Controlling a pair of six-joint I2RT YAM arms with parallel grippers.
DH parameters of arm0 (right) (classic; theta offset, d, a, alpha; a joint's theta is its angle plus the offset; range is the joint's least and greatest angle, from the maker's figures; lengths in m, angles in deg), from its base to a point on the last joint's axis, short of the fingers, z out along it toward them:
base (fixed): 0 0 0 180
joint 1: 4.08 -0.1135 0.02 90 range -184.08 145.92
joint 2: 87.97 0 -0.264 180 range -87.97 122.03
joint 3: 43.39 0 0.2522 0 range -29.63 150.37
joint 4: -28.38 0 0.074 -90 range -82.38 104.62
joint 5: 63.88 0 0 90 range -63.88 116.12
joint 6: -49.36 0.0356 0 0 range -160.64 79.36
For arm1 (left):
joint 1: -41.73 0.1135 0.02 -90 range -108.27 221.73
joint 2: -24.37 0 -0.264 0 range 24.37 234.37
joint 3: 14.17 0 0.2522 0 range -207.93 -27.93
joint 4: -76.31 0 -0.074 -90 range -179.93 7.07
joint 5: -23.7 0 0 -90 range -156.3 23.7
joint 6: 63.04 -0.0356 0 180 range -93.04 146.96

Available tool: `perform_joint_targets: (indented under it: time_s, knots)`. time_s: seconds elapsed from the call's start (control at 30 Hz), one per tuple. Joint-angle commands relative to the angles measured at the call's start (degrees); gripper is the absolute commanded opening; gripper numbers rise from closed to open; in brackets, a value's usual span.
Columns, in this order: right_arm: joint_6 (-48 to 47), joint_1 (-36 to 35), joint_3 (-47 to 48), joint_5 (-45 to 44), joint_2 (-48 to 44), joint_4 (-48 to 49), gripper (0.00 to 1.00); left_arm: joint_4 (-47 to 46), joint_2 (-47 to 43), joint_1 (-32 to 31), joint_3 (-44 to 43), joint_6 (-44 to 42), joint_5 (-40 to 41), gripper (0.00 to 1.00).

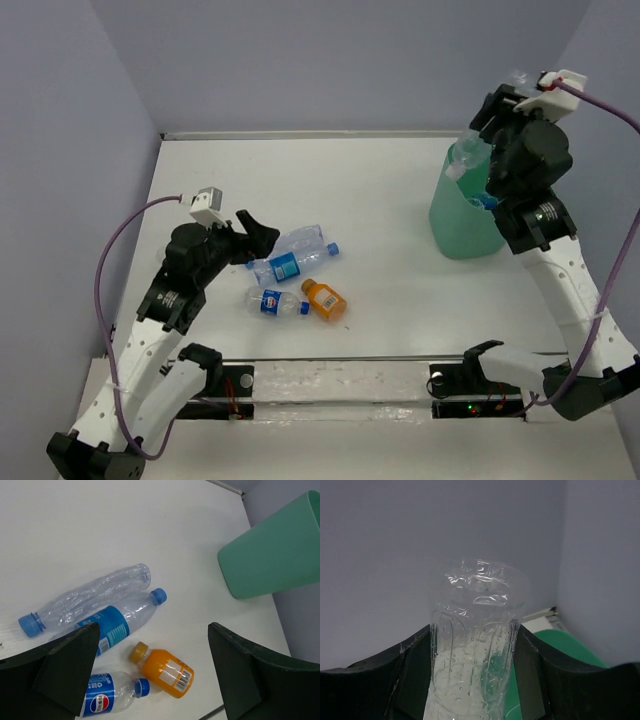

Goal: Put the plastic bottles in the bin

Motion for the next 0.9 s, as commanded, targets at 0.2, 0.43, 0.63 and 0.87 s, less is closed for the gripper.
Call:
perform_joint_targets:
  time_s: [0.2, 0.43, 0.63, 0.87]
  knots:
    - [-1.0, 19.6, -9.0, -7.1, 6.0, 11.2, 0.41, 16.9, -12.5, 0.3, 5.2, 17.5, 5.0, 0.99]
    - [0.4, 20.1, -11.4, -5.5, 5.2, 9.8, 0.92, 23.8, -5.8, -1.7, 4.6, 16.8, 1.7, 0.99]
    - [6.6, 15.4, -6.9, 10.4, 0.9, -0.6, 0.99, 30.3, 4.8, -7.7, -0.1, 17.0, 5.5, 0.99]
    - [11.1, 0.1, -14.7, 30.6, -0.4, -2.1, 0.96, 35.6, 10.4, -10.7, -0.9, 20.7, 8.5, 0.99]
